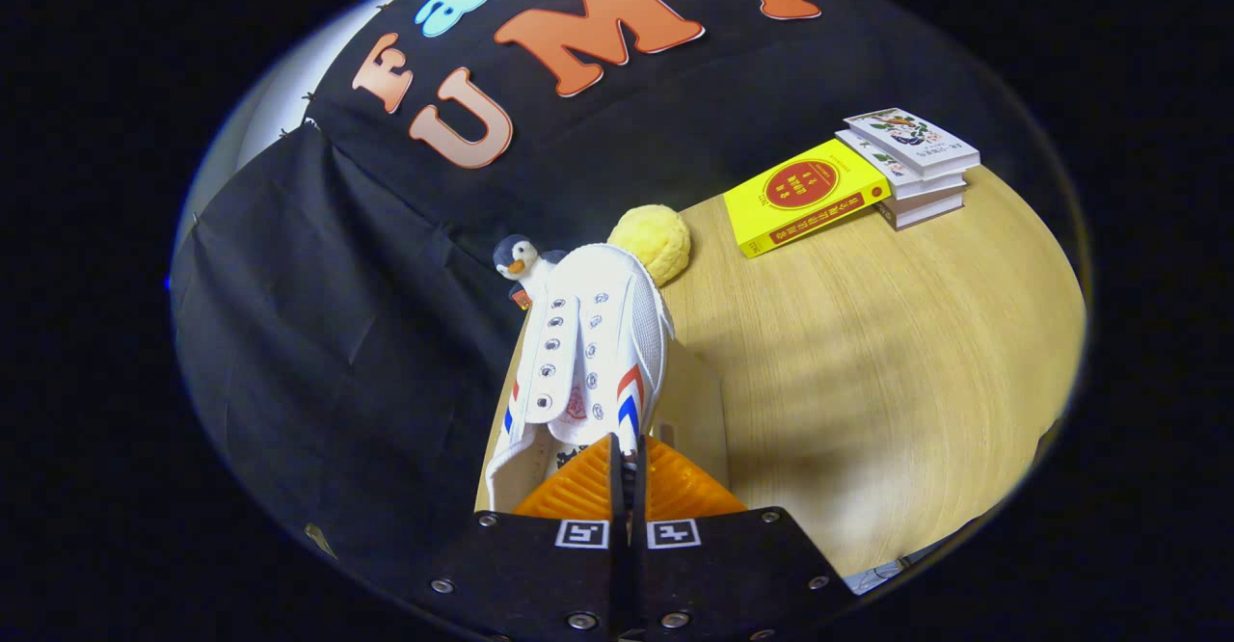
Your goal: Open the storage box then place both shoes into the box .Put the left shoe in first, then the right shoe, with the right side of both shoes facing outward in a uniform manner.
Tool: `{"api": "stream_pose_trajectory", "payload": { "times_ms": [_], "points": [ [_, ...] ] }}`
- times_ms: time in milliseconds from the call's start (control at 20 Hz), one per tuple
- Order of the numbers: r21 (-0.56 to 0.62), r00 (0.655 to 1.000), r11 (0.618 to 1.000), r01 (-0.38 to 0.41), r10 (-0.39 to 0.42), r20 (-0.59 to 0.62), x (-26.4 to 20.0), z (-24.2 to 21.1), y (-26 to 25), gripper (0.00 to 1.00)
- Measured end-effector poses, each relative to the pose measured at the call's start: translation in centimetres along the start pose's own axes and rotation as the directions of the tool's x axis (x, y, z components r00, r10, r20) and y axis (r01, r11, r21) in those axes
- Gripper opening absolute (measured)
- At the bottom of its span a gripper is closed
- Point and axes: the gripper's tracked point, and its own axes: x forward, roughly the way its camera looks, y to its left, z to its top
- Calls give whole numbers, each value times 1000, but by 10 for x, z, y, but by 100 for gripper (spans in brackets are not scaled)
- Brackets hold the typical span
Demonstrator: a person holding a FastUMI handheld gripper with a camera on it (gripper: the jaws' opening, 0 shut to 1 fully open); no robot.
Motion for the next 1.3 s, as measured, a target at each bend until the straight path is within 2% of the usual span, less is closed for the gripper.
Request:
{"api": "stream_pose_trajectory", "payload": {
  "times_ms": [300,550,750,850,900,950,1000,1100,1150,1300],
  "points": [
    [-56,996,997,54,-57,-62,27,-42,26,0],
    [-177,971,960,218,-232,-61,43,-59,1,0],
    [-205,948,934,292,-311,-68,46,-69,-13,0],
    [-229,941,924,307,-330,-72,47,-71,-9,3],
    [-231,949,930,287,-309,-67,48,-69,-1,4],
    [-220,963,943,248,-266,-53,48,-66,14,16],
    [-212,971,951,225,-236,-31,44,-58,27,21],
    [-241,974,944,224,-228,11,33,-42,35,38],
    [-259,973,938,229,-228,33,27,-36,39,51],
    [-259,977,942,213,-202,68,13,-23,53,66]
  ]
}}
